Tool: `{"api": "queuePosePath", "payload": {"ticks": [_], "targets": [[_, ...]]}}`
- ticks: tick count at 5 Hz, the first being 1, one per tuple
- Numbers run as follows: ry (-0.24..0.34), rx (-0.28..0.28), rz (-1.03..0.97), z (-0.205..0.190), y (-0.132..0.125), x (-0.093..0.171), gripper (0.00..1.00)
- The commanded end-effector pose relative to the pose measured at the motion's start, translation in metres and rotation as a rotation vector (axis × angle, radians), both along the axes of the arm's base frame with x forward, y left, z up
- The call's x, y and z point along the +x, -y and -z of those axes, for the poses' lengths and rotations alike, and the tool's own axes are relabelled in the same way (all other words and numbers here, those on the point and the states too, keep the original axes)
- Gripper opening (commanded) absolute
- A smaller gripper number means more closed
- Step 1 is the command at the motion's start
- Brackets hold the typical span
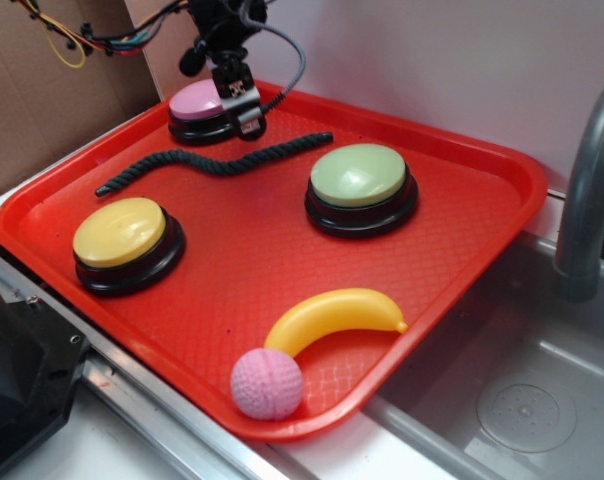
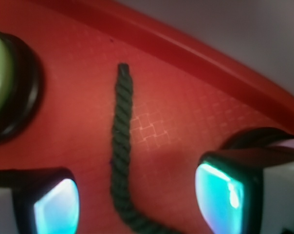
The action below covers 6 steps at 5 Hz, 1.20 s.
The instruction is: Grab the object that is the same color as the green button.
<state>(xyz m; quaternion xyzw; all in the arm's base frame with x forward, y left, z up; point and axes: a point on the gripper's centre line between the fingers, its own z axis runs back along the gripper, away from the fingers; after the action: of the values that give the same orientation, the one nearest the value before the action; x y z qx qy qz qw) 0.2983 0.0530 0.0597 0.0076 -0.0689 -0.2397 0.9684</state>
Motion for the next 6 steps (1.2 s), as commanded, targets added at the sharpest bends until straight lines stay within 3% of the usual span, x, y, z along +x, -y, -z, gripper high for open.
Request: {"api": "queuePosePath", "payload": {"ticks": [1, 3, 4, 5, 6], "targets": [[-0.016, 0.055, -0.004, 0.02, 0.012, 0.002, 1.0], [-0.044, 0.012, 0.038, 0.032, 0.018, 0.0, 1.0], [-0.066, -0.07, -0.003, 0.034, 0.012, 0.002, 0.0], [-0.07, -0.119, 0.014, 0.033, 0.01, 0.001, 0.0], [-0.066, -0.126, 0.01, 0.033, 0.011, 0.0, 0.0]]}}
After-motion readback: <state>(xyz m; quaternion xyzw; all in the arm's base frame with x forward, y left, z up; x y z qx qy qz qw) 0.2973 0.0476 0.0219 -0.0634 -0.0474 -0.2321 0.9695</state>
